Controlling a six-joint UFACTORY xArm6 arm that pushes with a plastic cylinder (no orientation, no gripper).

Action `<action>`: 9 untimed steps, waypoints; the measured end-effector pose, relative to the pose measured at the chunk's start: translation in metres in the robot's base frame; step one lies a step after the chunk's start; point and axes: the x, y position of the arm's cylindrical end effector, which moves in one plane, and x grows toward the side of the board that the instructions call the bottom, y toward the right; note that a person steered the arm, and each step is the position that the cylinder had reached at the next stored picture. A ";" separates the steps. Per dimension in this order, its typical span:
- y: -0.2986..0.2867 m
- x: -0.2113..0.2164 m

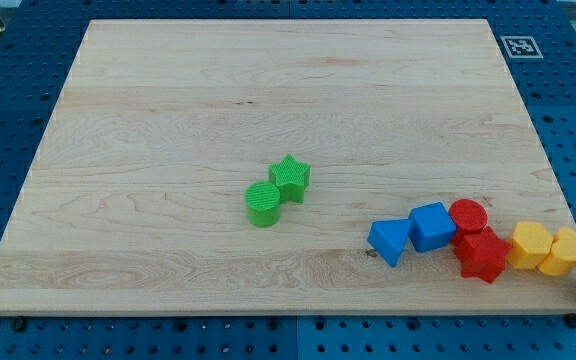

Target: Slightly move the yellow heart towards top side

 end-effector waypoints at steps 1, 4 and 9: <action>-0.004 0.000; -0.008 -0.017; -0.041 0.004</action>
